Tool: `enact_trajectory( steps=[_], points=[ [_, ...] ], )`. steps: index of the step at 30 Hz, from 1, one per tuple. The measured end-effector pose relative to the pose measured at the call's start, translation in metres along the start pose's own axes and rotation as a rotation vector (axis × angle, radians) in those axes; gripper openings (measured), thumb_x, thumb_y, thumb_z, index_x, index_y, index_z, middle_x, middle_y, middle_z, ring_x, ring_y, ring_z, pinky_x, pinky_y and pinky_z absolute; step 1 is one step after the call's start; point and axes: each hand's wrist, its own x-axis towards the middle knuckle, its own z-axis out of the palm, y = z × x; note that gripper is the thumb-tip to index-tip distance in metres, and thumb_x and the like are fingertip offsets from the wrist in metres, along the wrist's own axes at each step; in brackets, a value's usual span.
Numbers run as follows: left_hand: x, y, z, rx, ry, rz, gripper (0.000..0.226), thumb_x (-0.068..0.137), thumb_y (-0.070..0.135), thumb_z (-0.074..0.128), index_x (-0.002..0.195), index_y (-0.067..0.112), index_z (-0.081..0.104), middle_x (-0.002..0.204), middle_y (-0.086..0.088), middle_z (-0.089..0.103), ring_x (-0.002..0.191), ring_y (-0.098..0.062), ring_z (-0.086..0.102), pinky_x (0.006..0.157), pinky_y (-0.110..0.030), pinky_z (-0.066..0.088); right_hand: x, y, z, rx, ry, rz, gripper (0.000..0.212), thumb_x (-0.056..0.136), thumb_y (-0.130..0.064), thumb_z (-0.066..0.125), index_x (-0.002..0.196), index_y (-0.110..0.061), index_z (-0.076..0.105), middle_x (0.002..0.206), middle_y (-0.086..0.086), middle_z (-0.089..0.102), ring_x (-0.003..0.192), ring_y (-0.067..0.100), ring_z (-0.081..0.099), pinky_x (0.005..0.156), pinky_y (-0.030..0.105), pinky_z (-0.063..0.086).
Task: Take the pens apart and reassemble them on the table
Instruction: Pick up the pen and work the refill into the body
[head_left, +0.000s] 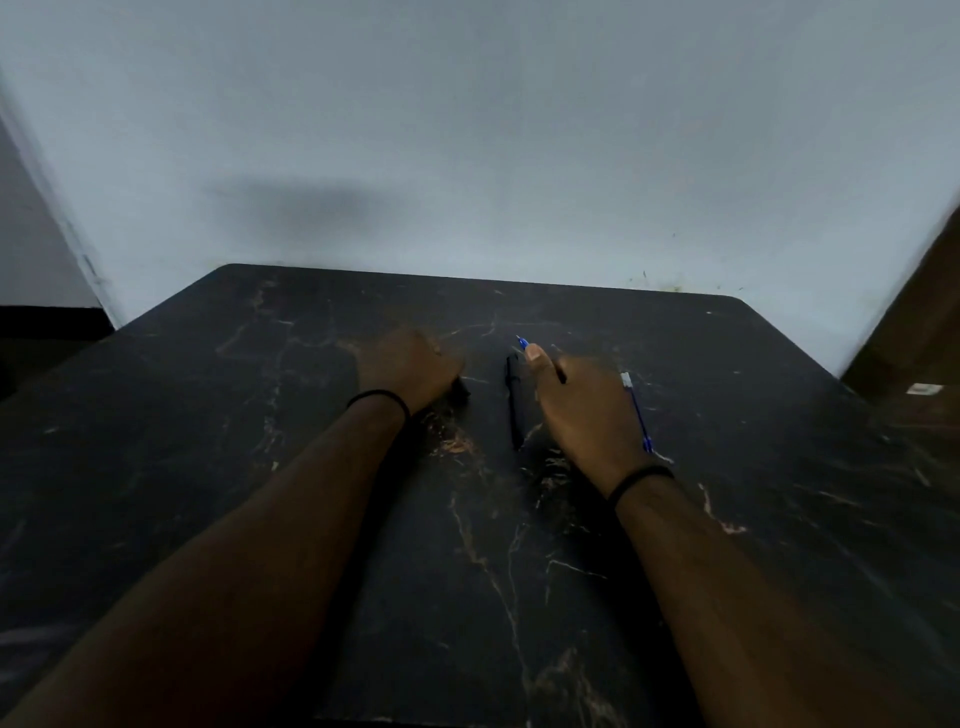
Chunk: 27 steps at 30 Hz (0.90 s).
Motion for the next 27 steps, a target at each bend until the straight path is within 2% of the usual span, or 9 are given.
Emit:
enact_trajectory(
  steps=[3, 5, 8, 12, 15, 17, 19, 24, 27],
  points=[
    [-0.002, 0.000, -0.002, 0.116, -0.005, 0.049, 0.034, 0.082, 0.040, 0.057, 0.060, 0.013, 0.057, 0.073, -0.006, 0.062, 0.074, -0.026, 0.060, 0.070, -0.033, 0.049, 0.001, 0.001, 0.001, -0.001, -0.008, 0.010, 0.061, 0.103, -0.054, 0.031, 0.068, -0.011, 0.057, 0.065, 0.004, 0.058, 0.059, 0.014, 0.051, 0.053, 0.032, 0.030],
    [-0.001, 0.000, -0.002, 0.169, -0.016, 0.063, 0.033, 0.083, 0.042, 0.058, 0.070, 0.012, 0.064, 0.083, -0.010, 0.066, 0.082, -0.029, 0.063, 0.077, -0.036, 0.052, 0.001, 0.002, 0.002, 0.001, -0.011, 0.016, 0.063, 0.102, -0.055, 0.030, 0.071, -0.010, 0.060, 0.066, 0.005, 0.060, 0.061, 0.017, 0.054, 0.056, 0.033, 0.034],
    [0.000, -0.002, 0.001, 0.186, -0.020, 0.059, 0.036, 0.083, 0.045, 0.057, 0.075, 0.011, 0.066, 0.086, -0.011, 0.068, 0.083, -0.030, 0.065, 0.077, -0.036, 0.053, 0.001, 0.002, 0.002, 0.011, -0.013, 0.028, 0.065, 0.102, -0.056, 0.029, 0.074, -0.009, 0.063, 0.070, 0.006, 0.063, 0.065, 0.019, 0.059, 0.063, 0.035, 0.044],
    [0.003, -0.005, 0.006, 0.197, 0.014, 0.055, 0.046, 0.084, 0.052, 0.053, 0.080, 0.010, 0.069, 0.088, -0.009, 0.070, 0.084, -0.029, 0.065, 0.076, -0.035, 0.052, 0.001, 0.002, 0.002, 0.021, -0.024, 0.041, 0.066, 0.102, -0.057, 0.030, 0.076, -0.008, 0.065, 0.070, 0.007, 0.064, 0.066, 0.020, 0.060, 0.064, 0.036, 0.045],
    [0.003, -0.004, 0.006, 0.124, 0.093, 0.031, 0.053, 0.086, 0.058, 0.049, 0.071, 0.010, 0.067, 0.076, -0.007, 0.066, 0.074, -0.026, 0.064, 0.071, -0.034, 0.051, 0.000, 0.001, 0.002, 0.024, -0.028, 0.047, 0.064, 0.102, -0.056, 0.029, 0.076, -0.009, 0.064, 0.070, 0.006, 0.064, 0.066, 0.020, 0.060, 0.063, 0.035, 0.045],
    [0.001, -0.001, 0.004, -0.025, 0.207, 0.051, 0.050, 0.090, 0.054, 0.048, 0.063, 0.013, 0.061, 0.063, -0.003, 0.060, 0.061, -0.021, 0.060, 0.061, -0.030, 0.048, 0.000, 0.001, 0.001, 0.025, -0.017, 0.060, 0.058, 0.104, -0.051, 0.028, 0.079, -0.012, 0.063, 0.073, 0.004, 0.063, 0.069, 0.020, 0.059, 0.064, 0.034, 0.041],
    [-0.003, 0.004, 0.004, -0.333, 0.270, 0.062, 0.043, 0.094, 0.044, 0.052, 0.061, 0.017, 0.054, 0.058, -0.001, 0.055, 0.052, -0.014, 0.053, 0.055, -0.027, 0.044, 0.000, 0.000, 0.001, 0.052, 0.008, 0.094, 0.048, 0.105, -0.044, 0.029, 0.087, -0.015, 0.062, 0.076, 0.000, 0.060, 0.071, 0.018, 0.057, 0.063, 0.033, 0.037],
    [-0.017, 0.029, 0.012, -1.007, 0.054, 0.039, 0.019, 0.095, 0.029, 0.061, 0.087, 0.015, 0.071, 0.075, -0.001, 0.069, 0.058, -0.005, 0.052, 0.058, -0.019, 0.045, 0.001, -0.001, 0.002, 0.102, 0.089, 0.011, 0.033, 0.106, -0.035, 0.034, 0.105, -0.021, 0.064, 0.086, -0.004, 0.062, 0.073, 0.011, 0.054, 0.065, 0.032, 0.040],
    [-0.023, 0.041, 0.011, -1.110, 0.044, 0.045, 0.022, 0.092, 0.024, 0.065, 0.102, 0.006, 0.073, 0.089, -0.006, 0.075, 0.065, -0.003, 0.057, 0.059, -0.014, 0.044, -0.002, -0.003, 0.002, 0.156, 0.096, -0.028, 0.030, 0.105, -0.042, 0.032, 0.109, -0.033, 0.060, 0.080, -0.010, 0.059, 0.076, 0.011, 0.059, 0.070, 0.035, 0.048]
  ],
)
